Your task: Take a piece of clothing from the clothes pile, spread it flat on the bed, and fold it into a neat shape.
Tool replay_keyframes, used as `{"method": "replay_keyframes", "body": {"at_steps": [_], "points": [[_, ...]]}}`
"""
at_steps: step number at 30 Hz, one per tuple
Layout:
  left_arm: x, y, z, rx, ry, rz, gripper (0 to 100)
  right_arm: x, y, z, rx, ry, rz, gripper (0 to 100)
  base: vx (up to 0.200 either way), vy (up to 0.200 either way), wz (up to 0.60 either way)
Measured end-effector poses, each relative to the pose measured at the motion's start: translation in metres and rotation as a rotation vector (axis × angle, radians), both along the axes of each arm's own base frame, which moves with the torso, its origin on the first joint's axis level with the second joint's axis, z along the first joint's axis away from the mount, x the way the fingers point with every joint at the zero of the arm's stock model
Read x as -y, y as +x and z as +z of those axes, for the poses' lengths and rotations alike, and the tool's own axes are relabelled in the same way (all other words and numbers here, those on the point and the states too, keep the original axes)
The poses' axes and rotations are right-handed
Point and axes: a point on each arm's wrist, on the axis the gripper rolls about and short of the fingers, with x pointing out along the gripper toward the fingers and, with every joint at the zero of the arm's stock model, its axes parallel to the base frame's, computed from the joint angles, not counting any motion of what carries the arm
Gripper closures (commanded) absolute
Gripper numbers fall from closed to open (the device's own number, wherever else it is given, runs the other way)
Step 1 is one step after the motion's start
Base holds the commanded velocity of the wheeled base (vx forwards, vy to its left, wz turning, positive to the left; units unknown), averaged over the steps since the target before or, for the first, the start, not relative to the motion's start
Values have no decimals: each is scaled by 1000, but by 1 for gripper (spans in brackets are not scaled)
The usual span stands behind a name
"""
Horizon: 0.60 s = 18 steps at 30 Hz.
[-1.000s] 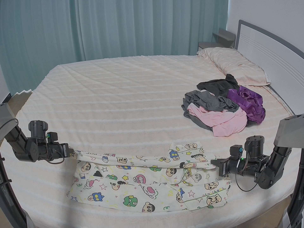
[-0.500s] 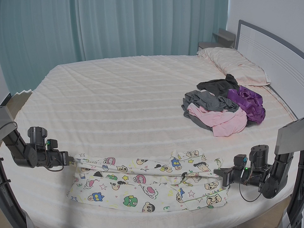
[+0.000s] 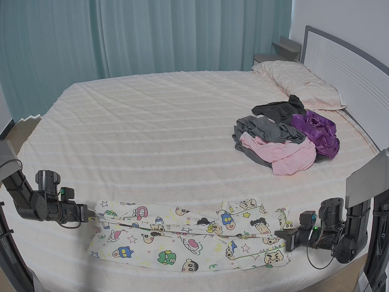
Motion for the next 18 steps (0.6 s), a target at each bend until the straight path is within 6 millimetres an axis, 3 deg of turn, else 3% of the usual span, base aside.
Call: {"method": "replay_keyframes", "body": {"at_steps": [1, 9, 18], "points": [[0, 0, -1, -3, 1, 1, 0, 0, -1, -1, -5, -1, 0, 0, 0, 0, 0], [-1, -4, -5, -20, -12, 6, 0, 2, -6, 2, -22, 6, -8, 0, 0, 0, 0], [-18, -12, -4, -11, -51, 69, 0, 8, -10, 21, -19, 107, -97, 0, 0, 0, 0]]}}
